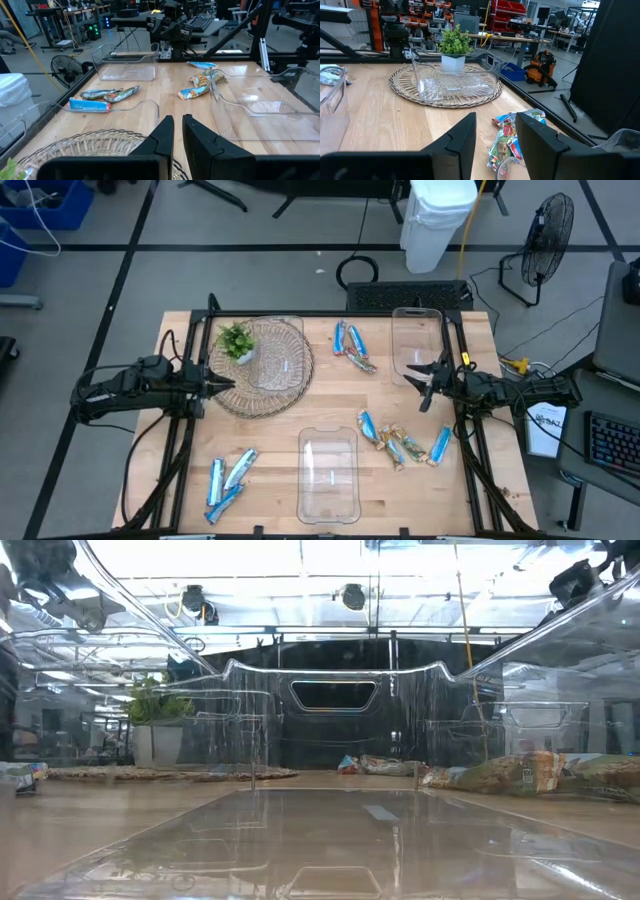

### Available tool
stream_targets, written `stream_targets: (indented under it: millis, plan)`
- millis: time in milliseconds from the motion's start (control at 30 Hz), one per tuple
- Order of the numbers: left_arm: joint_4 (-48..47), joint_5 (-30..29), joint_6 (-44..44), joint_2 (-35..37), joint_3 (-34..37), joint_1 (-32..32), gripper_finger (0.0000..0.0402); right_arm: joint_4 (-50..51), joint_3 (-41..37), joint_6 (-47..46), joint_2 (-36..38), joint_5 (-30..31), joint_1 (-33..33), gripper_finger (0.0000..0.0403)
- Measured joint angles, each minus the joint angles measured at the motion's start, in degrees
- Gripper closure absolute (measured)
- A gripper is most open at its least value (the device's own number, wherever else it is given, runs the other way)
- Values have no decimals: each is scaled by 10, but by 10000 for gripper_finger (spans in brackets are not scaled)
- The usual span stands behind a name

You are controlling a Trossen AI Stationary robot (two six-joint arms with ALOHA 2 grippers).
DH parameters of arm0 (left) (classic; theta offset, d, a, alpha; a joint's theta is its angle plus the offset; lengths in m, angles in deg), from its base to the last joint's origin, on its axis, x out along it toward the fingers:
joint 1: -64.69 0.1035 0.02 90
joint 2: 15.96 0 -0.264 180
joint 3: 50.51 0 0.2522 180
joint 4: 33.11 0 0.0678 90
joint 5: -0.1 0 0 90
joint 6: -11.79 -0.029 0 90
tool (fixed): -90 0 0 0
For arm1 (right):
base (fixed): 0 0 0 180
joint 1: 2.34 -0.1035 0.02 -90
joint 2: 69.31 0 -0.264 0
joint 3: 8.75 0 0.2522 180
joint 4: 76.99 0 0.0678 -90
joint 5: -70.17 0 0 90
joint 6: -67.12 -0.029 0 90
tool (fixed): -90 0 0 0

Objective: Pick and place Granola Bars by type
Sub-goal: Put the yellow granola bar into the bottom transparent bin

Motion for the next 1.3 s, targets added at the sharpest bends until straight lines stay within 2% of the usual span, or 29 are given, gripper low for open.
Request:
stream_targets:
  millis: [133, 267, 333, 533, 633, 733, 900, 967, 1033, 1133, 1300]
  plan:
    - [12, -2, -9, 0, 0, 0, 355, 0, 0, 26, 0, 2, 0, 273]
    - [22, -18, -60, 0, 0, 0, 355, -4, 0, 229, 0, 72, 2, 273]
    - [23, -24, -81, 0, 0, 0, 355, -2, 0, 305, 0, 83, 1, 273]
    - [26, -35, -104, 0, 0, 0, 355, -2, 0, 430, 0, 92, 1, 273]
    - [26, -35, -99, 0, 0, 0, 355, -2, 0, 527, 0, 91, 1, 273]
    - [26, -35, -89, 0, 0, 0, 355, -2, 0, 571, 0, 91, 1, 273]
    - [26, -35, -57, 0, 0, 0, 355, -19, 0, 573, 0, 92, 1, 273]
    - [26, -35, -37, 0, 0, 0, 355, -45, 0, 555, 0, 61, 2, 273]
    - [26, -35, -25, 0, 0, 0, 355, -96, -3, 481, 0, 1, 2, 273]
    - [26, -35, -22, 0, 0, 0, 355, -224, -19, 337, 0, -53, 1, 273]
    - [26, -35, -22, 0, 0, 0, 355, -388, -43, 122, 1, -91, 1, 273]
